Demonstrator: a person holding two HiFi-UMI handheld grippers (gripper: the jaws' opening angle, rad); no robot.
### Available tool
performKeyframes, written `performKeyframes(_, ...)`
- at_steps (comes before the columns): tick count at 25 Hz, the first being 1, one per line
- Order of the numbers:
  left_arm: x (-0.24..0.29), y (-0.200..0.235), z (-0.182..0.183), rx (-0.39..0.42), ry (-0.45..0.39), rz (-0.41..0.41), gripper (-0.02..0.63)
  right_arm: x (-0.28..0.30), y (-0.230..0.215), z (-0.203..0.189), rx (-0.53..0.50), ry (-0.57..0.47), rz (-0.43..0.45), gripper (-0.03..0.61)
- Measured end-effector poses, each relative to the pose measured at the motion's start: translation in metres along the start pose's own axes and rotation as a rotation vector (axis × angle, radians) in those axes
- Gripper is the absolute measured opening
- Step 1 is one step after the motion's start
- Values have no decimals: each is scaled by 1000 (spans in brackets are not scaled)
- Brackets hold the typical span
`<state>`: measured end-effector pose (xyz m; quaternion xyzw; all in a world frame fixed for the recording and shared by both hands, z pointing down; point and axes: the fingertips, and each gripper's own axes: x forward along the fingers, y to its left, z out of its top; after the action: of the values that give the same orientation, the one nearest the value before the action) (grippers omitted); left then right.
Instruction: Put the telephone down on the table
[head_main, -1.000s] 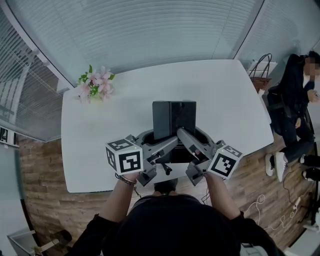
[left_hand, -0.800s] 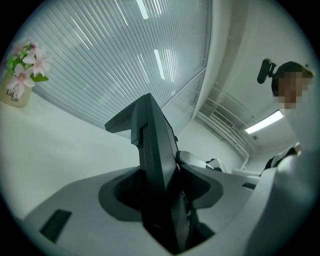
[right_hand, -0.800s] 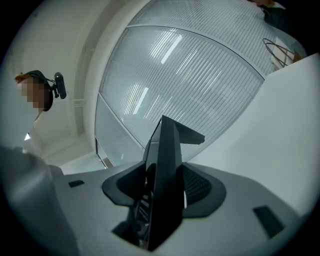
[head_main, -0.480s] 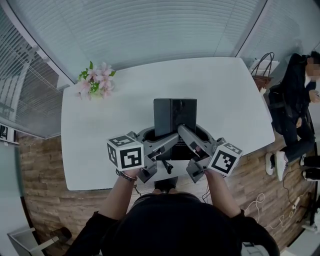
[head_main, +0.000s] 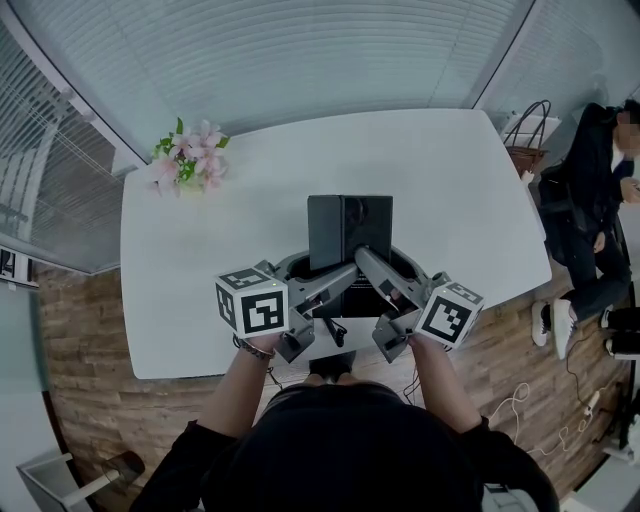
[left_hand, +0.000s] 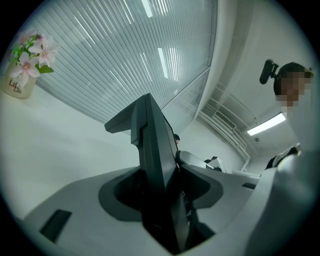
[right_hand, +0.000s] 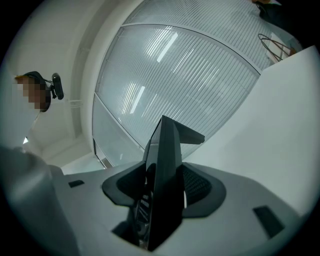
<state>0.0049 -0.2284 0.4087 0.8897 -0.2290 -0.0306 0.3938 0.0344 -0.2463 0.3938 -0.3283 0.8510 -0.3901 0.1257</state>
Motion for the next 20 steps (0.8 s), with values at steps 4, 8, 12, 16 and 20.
performKeyframes(4,0,3,-4,-11,-1,4,249,0,-4,-4,6,9,-4,213)
performKeyframes(8,1,6,-7,-14,2,8,249,0,-7,-7,16,10,-8,213)
performKeyframes(12,2,11,-10,-20,5,10,249,1,-13,-10,24,13,-13,215)
performKeyframes(16,5,15,-14,-28,11,13,249,0,-18,-13,33,16,-18,216)
performKeyframes(20,8,17,-17,-33,13,11,249,-1,-22,-13,35,17,-22,216)
